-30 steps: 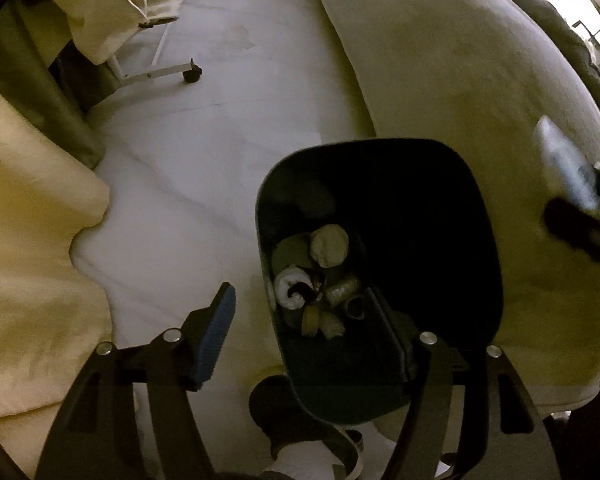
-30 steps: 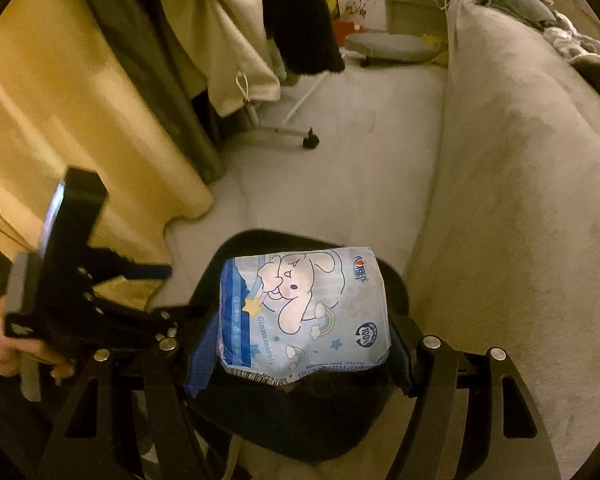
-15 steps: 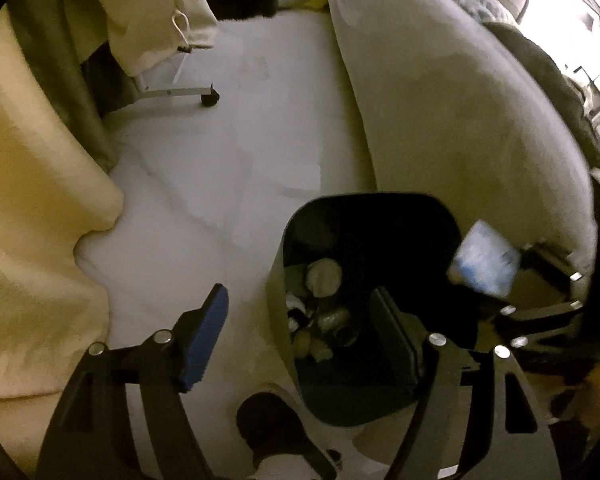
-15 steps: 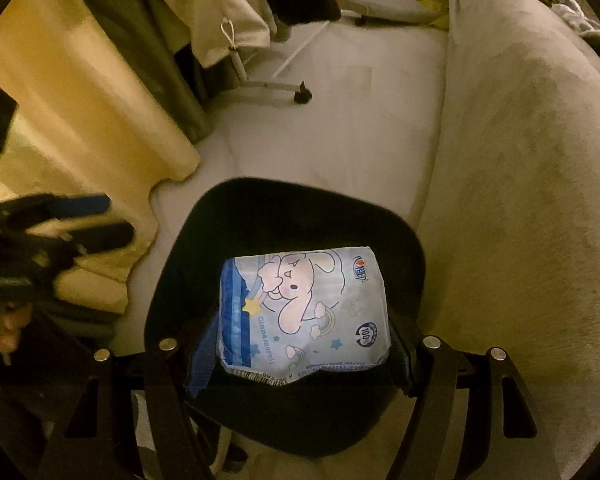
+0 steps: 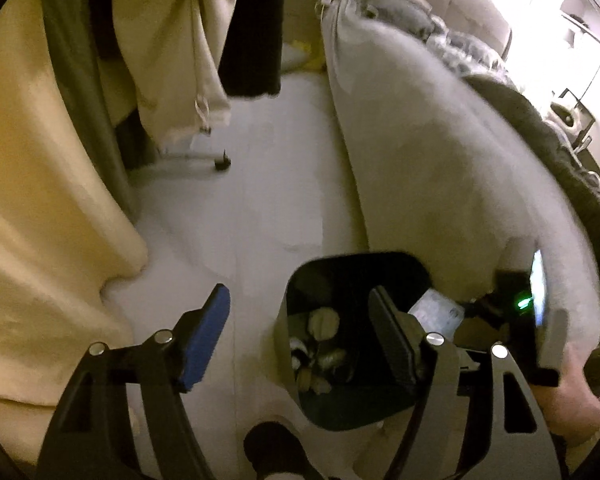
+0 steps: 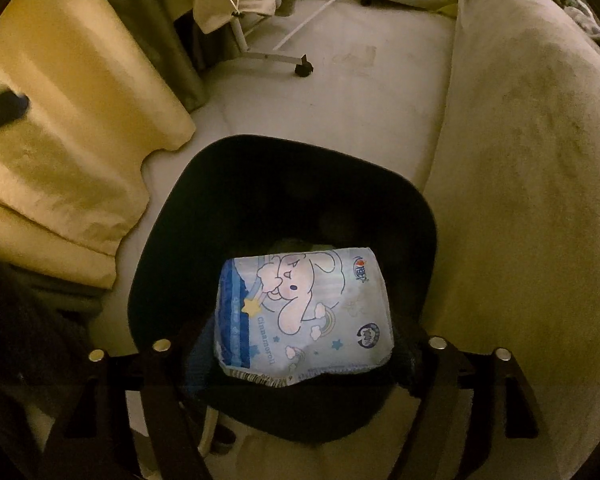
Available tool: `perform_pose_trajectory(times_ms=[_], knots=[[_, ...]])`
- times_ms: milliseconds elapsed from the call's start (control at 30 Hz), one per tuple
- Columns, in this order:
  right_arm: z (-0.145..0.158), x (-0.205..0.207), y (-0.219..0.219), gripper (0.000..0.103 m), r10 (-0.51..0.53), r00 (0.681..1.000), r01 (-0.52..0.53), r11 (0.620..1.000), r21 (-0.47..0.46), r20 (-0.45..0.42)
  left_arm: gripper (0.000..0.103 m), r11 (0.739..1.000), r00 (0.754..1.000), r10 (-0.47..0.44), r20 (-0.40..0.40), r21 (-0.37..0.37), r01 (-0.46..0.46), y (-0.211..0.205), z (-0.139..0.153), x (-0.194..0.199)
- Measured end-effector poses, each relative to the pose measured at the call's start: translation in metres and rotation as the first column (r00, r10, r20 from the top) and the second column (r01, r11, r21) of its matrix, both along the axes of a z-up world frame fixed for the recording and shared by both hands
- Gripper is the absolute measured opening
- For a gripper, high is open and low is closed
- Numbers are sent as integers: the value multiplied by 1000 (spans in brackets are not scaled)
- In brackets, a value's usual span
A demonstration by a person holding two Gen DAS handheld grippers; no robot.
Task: Collect trash
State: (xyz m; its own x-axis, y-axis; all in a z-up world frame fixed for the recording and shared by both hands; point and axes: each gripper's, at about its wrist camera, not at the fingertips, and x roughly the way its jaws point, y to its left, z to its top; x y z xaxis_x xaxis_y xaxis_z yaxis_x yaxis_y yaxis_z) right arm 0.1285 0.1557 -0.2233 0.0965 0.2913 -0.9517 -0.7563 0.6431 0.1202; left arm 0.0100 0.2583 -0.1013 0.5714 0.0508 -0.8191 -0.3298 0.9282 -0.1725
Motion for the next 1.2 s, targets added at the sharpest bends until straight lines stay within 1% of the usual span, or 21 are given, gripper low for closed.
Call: perform_pose_trajectory(times_ms=[67,100,133,200,267,400,500,633,700,767,800,867,967,1000,1033,1100,1167,1200], knots=[[4,-3,1,86,2,1000,-2,1000,13,3,74,1000,999,9,34,8,-9,-2,11,-5],[6,-5,2,87,2,1000,-2,1000,21,6,72,1000,999,22,49,14,-23,-3,16,-9],[10,-6,2,88,1,1000,-1,999,34,15,69,999,998,34,61,18,-35,-4,21,-13],[23,-7,-2,89,-15,999,13,998,64,39,69,999,995,48,84,9,-49,-5,27,-18],[35,-7,-6,90,-39,997,33,995,93,60,67,999,994,45,102,18,-47,-12,35,-24],[61,-11,-19,91,-88,990,72,987,145,112,63,997,989,12,148,69,-22,-27,53,-31],[84,-13,-35,91,-138,977,106,977,186,165,62,994,984,6,176,106,-25,-36,62,-37],[119,-20,-57,92,-183,953,125,964,236,243,62,990,976,1,218,140,-32,-49,77,-40],[138,-27,-72,93,-205,932,130,959,252,298,62,988,972,-8,236,150,-29,-55,85,-42],[152,-32,-86,94,-223,915,134,954,267,335,62,987,967,-8,254,156,-32,-60,93,-42],[163,-35,-97,95,-242,901,141,949,283,360,60,985,966,-5,260,167,-40,-62,96,-43],[178,-39,-116,95,-272,881,157,940,303,387,60,983,959,-21,282,180,-32,-70,107,-45],[196,-45,-145,98,-314,849,179,928,327,424,78,983,946,-52,321,185,-9,-84,121,-50],[205,-49,-159,98,-334,830,191,922,336,447,89,982,940,-61,336,189,-4,-88,125,-52],[211,-52,-169,99,-347,817,199,919,340,460,95,980,930,-71,361,201,-3,-94,131,-55],[224,-58,-193,99,-386,782,229,908,351,490,98,974,922,-87,378,228,-2,-104,139,-58],[233,-62,-215,99,-418,756,252,896,365,504,98,969,914,-111,391,247,12,-112,145,-59],[240,-66,-231,99,-440,737,267,887,377,513,98,967,908,-121,401,255,17,-116,149,-59]])
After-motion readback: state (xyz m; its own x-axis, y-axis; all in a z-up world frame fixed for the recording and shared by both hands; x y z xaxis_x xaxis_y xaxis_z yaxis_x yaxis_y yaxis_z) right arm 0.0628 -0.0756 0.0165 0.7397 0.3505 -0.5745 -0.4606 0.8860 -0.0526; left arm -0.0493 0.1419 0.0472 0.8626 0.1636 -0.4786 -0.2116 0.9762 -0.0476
